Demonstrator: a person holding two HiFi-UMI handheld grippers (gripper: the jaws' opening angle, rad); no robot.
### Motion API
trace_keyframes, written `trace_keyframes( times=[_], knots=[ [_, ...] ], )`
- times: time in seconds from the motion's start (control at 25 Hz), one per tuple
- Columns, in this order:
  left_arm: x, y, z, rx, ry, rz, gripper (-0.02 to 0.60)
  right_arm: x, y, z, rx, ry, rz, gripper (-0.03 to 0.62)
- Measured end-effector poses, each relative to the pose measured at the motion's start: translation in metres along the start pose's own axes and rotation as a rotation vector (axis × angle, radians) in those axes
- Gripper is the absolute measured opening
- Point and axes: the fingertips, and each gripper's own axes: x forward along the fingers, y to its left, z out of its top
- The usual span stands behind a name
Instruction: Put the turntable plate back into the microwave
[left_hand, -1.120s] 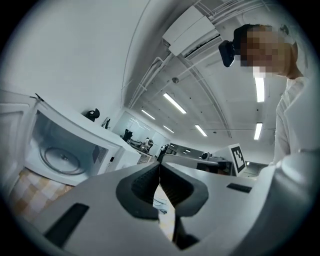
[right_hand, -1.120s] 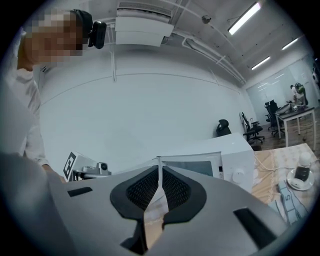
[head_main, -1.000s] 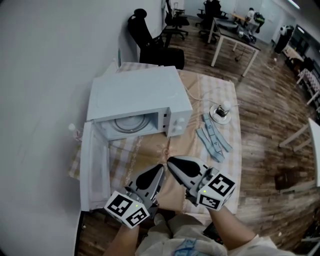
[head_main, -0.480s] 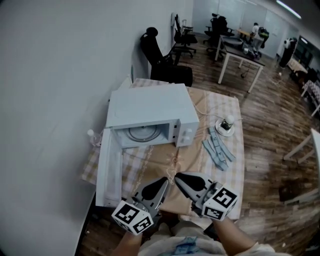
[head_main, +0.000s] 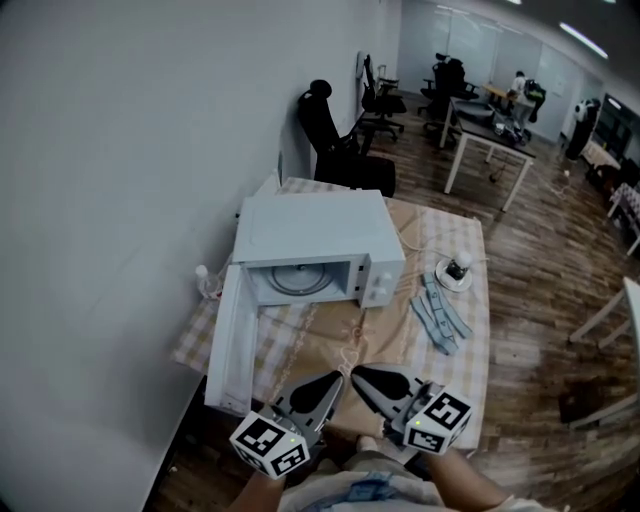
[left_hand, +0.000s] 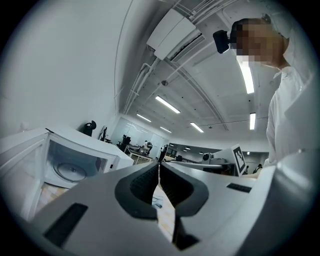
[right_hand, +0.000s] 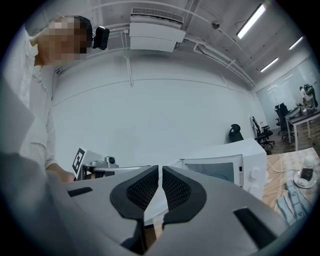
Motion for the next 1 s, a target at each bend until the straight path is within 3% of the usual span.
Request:
trace_keyframes(
  times=[1.0],
  knots=[
    [-0.01,-0.011,-0.001,0.005,-0.003,-0.001,0.002,-0.009,0.017,-0.008,-0.007,0.037,0.001,0.037]
  ],
)
